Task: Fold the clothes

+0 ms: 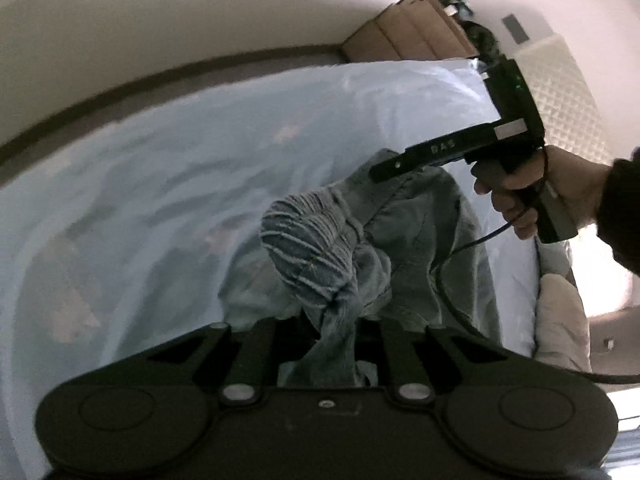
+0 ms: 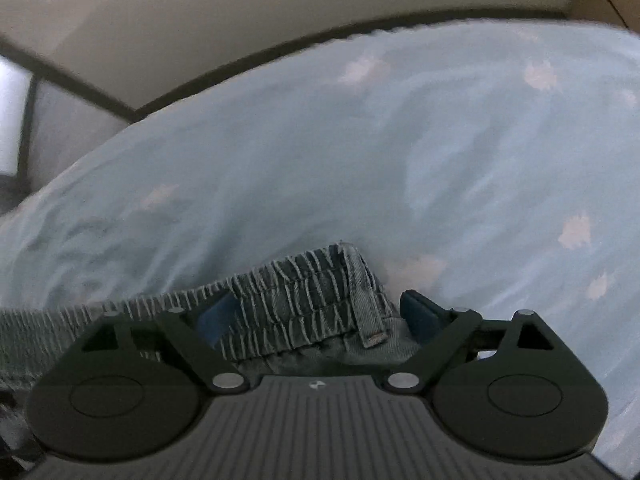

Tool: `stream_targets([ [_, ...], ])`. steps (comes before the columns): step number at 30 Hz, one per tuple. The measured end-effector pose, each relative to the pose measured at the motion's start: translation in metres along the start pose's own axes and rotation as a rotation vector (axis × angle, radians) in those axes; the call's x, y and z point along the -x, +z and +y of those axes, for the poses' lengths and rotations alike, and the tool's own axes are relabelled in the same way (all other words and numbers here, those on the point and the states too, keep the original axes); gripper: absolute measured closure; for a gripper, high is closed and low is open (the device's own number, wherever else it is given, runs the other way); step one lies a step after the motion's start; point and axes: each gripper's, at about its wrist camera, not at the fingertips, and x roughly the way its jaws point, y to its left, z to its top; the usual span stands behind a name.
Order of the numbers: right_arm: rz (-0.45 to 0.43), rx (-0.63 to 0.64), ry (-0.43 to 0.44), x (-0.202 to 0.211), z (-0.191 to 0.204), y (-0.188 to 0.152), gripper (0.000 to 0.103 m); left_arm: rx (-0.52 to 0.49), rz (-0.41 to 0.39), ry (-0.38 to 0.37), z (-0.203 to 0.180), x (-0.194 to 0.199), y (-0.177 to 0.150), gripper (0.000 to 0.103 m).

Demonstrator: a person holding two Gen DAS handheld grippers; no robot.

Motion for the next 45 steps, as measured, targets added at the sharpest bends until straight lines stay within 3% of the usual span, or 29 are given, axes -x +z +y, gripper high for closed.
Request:
stream_targets([
  [1, -0.011, 0.007, -0.003, 0.006, -0.002, 0.001, 0.049, -0.003, -0.003, 0.006, -0.001, 0.005, 0.0, 0.094],
  [2, -0.023, 0.012, -0.009, 0.012, -0.005, 0.004, 0.068, 0.003, -0.003, 0.011, -0.001, 0.009, 0.0, 0.094],
  [3, -0.036, 0.017, -0.016, 0.018, -0.009, 0.007, 0.078, 0.007, -0.008, 0.012, -0.002, 0.01, 0.001, 0.094],
  [7, -0.128, 0.033, -0.033, 0.052, 0.002, -0.001, 0.084, 0.015, -0.042, 0.011, -0.002, 0.021, 0.001, 0.094],
  [10, -0.248, 0.003, -0.03, 0.085, 0.011, -0.004, 0.085, 0.035, -0.075, 0.015, 0.002, 0.032, 0.002, 0.094],
  [13, -0.351, -0.007, -0.028, 0.111, 0.046, 0.0, 0.085, 0.03, -0.123, 0.031, 0.005, 0.047, 0.006, 0.094],
  [15, -0.386, -0.011, -0.035, 0.112, 0.072, 0.013, 0.085, 0.056, -0.15, 0.044, 0.012, 0.049, 0.011, 0.094],
  [18, -0.367, -0.019, -0.089, 0.085, 0.098, 0.027, 0.084, 0.093, -0.128, 0.09, 0.034, 0.031, 0.017, 0.093],
  [19, -0.351, -0.028, -0.113, 0.068, 0.113, 0.007, 0.083, 0.099, -0.108, 0.109, 0.042, 0.021, 0.018, 0.093],
  [20, -0.343, -0.044, -0.13, 0.068, 0.104, -0.031, 0.081, 0.114, -0.086, 0.116, 0.049, 0.012, 0.019, 0.093],
  [22, -0.332, -0.087, -0.174, 0.051, 0.109, -0.043, 0.077, 0.144, -0.044, 0.131, 0.063, -0.006, 0.02, 0.09],
  [24, -0.337, -0.109, -0.226, 0.046, 0.111, -0.041, 0.073, 0.145, -0.035, 0.15, 0.068, -0.01, 0.021, 0.082],
  [26, -0.344, -0.129, -0.28, 0.041, 0.113, -0.04, 0.063, 0.169, -0.039, 0.136, 0.074, -0.008, 0.019, 0.077],
  [29, -0.347, -0.065, -0.322, 0.069, 0.137, -0.053, 0.054, 0.192, -0.05, 0.132, 0.08, -0.002, 0.016, 0.053],
  [31, -0.365, -0.039, -0.327, 0.082, 0.139, -0.069, 0.052, 0.204, -0.042, 0.125, 0.085, 0.0, 0.013, 0.052],
  [34, -0.388, -0.107, -0.262, 0.113, 0.146, -0.15, 0.052, 0.27, -0.016, 0.084, 0.096, 0.001, 0.011, 0.052],
  [36, -0.398, -0.196, -0.199, 0.105, 0.119, -0.167, 0.052, 0.312, -0.015, 0.06, 0.1, 0.001, 0.011, 0.052],
  [39, -0.388, -0.271, -0.171, 0.105, 0.116, -0.204, 0.052, 0.357, -0.001, 0.043, 0.103, -0.001, 0.016, 0.052],
  [45, -0.272, -0.47, -0.091, 0.096, 0.137, -0.287, 0.052, 0.419, 0.031, 0.056, 0.106, 0.002, 0.027, 0.052],
])
